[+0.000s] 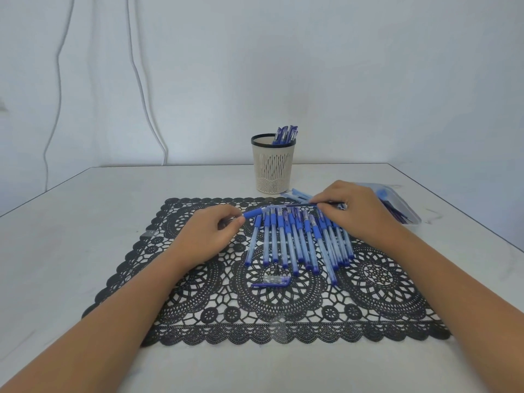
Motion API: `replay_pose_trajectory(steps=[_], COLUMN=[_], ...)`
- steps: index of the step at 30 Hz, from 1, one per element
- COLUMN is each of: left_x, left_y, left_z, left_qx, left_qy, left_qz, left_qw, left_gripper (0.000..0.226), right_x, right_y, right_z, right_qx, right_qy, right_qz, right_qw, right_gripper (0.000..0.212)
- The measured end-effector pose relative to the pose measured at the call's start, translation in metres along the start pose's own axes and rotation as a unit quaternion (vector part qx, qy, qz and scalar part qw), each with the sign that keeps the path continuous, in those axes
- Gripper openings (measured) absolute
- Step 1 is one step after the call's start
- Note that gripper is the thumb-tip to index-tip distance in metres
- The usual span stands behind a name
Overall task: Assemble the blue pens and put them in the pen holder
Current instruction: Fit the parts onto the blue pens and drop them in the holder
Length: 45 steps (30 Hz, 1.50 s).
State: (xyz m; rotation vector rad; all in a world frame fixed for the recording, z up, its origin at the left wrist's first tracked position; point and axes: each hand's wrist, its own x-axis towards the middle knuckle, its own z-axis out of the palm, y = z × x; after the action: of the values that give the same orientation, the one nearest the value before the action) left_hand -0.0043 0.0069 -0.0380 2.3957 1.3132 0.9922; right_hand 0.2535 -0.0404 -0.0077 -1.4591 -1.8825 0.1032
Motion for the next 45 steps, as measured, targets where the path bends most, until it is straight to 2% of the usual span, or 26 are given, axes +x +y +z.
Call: replay_pose_trajectory(steps=[19, 27, 35, 39, 42, 45], left_x=[0.0, -0.001, 0.0, 0.001, 0.0, -0.001], left_y=[0.003, 0.001, -0.002, 0.003, 0.007, 0.011], left_z=[-0.001, -0.003, 0.0, 0.003, 0.006, 0.006], left_qx=[-0.04, -0.011, 0.0, 0.026, 0.026, 0.016], left_qy=[-0.004, -0.004, -0.012, -0.029, -0.032, -0.03], left_qz=[-0.032, 0.002, 0.034, 0.079, 0.097, 0.094], left_qw=[0.999, 1.0, 0.999, 0.996, 0.994, 0.995], left_gripper=[0.008, 0.015, 0.009, 0.023, 0.021, 0.017], right_x=[0.0, 0.0, 0.0, -0.004, -0.008, -0.01], right_y=[0.003, 0.003, 0.002, -0.009, -0.021, -0.027], right_z=[0.001, 0.0, -0.001, 0.005, 0.018, 0.022], right_qx=[0.034, -0.02, -0.042, -0.058, -0.039, 0.03], right_qy=[-0.015, -0.038, -0.057, -0.064, -0.061, -0.073], right_qz=[0.024, 0.012, 0.016, -0.027, -0.063, -0.022], right_qw=[0.999, 0.999, 0.997, 0.996, 0.995, 0.997], right_gripper=[0.02, 0.023, 0.023, 0.023, 0.026, 0.035])
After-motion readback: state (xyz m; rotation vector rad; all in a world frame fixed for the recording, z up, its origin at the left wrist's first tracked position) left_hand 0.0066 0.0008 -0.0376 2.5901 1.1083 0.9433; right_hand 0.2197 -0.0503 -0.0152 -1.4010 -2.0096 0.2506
